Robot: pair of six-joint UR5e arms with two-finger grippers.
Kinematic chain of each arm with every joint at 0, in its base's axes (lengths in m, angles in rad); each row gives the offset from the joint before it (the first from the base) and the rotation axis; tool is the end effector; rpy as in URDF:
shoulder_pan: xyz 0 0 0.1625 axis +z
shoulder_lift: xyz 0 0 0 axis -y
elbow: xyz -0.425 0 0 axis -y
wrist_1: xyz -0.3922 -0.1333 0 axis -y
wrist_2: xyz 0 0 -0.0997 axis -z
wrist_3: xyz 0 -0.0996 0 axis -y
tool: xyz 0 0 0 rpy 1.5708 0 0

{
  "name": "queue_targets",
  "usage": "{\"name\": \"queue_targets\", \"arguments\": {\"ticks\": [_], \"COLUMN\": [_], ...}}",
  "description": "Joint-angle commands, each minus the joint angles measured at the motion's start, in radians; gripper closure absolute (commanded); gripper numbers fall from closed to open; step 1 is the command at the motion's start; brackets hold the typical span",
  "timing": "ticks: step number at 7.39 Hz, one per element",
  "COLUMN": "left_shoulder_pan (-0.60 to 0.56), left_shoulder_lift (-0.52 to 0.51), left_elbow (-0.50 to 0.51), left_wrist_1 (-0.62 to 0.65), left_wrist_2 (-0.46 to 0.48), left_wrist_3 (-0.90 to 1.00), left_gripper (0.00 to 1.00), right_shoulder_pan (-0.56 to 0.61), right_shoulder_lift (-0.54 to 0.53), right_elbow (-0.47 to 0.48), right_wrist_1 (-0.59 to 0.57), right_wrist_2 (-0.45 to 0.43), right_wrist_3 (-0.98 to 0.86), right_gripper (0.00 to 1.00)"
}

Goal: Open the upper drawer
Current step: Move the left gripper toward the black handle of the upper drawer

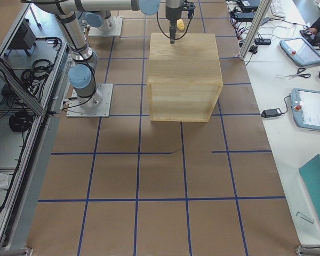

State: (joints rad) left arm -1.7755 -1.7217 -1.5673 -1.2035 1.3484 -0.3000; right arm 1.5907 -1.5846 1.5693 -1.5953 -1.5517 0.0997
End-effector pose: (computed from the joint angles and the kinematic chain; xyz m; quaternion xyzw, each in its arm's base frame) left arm -0.2680 -0.5269 0.4520 0.0349 -0.9873 0.0781 0.1340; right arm 0.1449 -0.4871 0.4979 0.0397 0.9990 -0.0193 0.0107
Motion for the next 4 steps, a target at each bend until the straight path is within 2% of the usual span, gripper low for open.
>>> {"name": "queue_targets", "arguments": {"ticks": [1,3,4], "left_shoulder_pan": [-0.082,-0.142,-0.148], "left_shoulder_lift": [-0.065,-0.107,-0.128], "left_elbow": [0.006,0.009,0.009], "left_wrist_1": [0.07,0.094,0.158], "left_wrist_2": [-0.069,-0.069,-0.077], "left_wrist_3": [-0.124,-0.236,-0.252], "left_gripper": [0.0,0.0,0.0], "right_shoulder_pan": [0.0,0.0,0.0], "right_shoulder_lift": [0.0,0.0,0.0], "right_elbow": [0.0,0.0,0.0], "right_wrist_1": [0.0,0.0,0.0], "right_wrist_2": [0.001,-0.001,0.001], "right_wrist_3": [0.0,0.0,0.0], "right_gripper": [0.0,0.0,0.0]}}
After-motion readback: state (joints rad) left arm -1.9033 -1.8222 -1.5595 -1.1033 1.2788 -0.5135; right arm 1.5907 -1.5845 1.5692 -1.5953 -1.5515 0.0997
